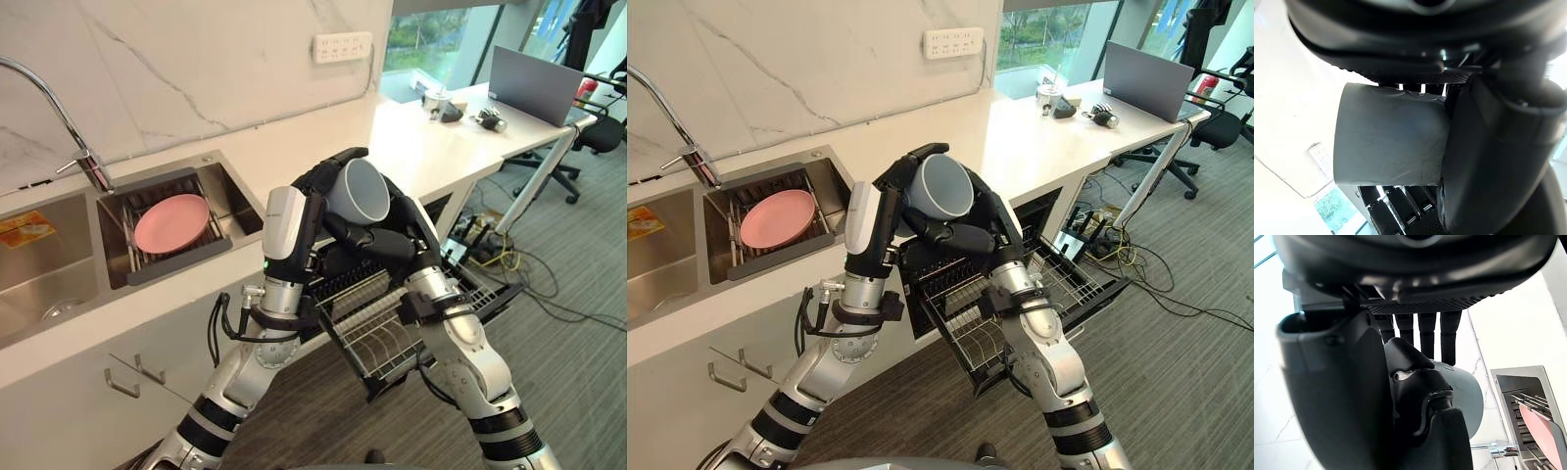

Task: Walk over to the sink, pick up the cup, carry it to the dishwasher, place the cup inside the dishwasher, then close the dishwasher door

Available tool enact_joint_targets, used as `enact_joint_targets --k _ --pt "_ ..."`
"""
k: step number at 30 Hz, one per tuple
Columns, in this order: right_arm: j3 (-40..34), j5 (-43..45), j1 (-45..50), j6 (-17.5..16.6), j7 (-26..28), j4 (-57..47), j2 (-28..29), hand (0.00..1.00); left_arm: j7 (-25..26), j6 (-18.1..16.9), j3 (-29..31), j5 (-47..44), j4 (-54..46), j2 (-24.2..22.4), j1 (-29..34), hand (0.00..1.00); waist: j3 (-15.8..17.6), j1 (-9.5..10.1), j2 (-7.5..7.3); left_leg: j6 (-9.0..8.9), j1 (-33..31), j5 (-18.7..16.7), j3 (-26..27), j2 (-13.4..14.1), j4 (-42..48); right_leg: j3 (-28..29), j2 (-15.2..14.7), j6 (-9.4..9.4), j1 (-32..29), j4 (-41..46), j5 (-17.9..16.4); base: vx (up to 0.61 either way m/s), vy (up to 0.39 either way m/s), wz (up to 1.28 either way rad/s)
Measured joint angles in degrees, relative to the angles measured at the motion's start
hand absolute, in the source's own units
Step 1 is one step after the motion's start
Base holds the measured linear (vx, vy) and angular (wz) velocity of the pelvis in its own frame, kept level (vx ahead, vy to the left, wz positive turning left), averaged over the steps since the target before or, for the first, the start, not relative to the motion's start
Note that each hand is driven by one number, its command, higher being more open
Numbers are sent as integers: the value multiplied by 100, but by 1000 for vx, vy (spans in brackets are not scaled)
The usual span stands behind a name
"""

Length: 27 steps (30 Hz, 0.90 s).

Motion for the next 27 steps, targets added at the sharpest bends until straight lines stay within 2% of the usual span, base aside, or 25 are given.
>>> enact_joint_targets --k 5,11,13,18,23,27 --pt "-9 161 -1 -236 -197 147 273 0 -6 -276 -49 -457 -2 -73 10 100 0 14 0 1 3 24 -4 -1 -21 -1 0 -2 -2 0 6 0 0 0" --pt "-379 383 -151 -665 -762 399 563 0 7 -591 -97 -426 -240 -208 333 100 0 93 9 3 25 73 -17 -9 -89 -15 2 -1 -2 0 8 0 0 0" --pt "-470 456 -151 -712 -820 416 567 0 26 -653 -16 -426 -361 -209 421 100 0 107 10 3 32 82 -20 -9 -106 -20 4 -1 -1 0 8 0 0 0" --pt "-1061 677 -151 -1192 -1059 484 684 0 395 -766 1008 -413 -717 -209 830 100 -4 142 32 4 46 129 -62 -14 -159 -71 4 -1 15 -2 8 -13 2 4" --pt "-1588 674 -147 -1397 -1122 482 681 0 551 -764 1861 -430 -729 -231 1432 100 2 159 43 0 47 151 -120 -15 -196 -130 3 -2 33 -26 5 -17 3 6" --pt "-2225 531 8 -1478 -1125 474 673 0 776 -766 2712 -427 -783 -542 2138 100 9 269 55 -14 16 169 -190 -16 -254 -204 4 -12 32 -32 -21 -5 0 10"
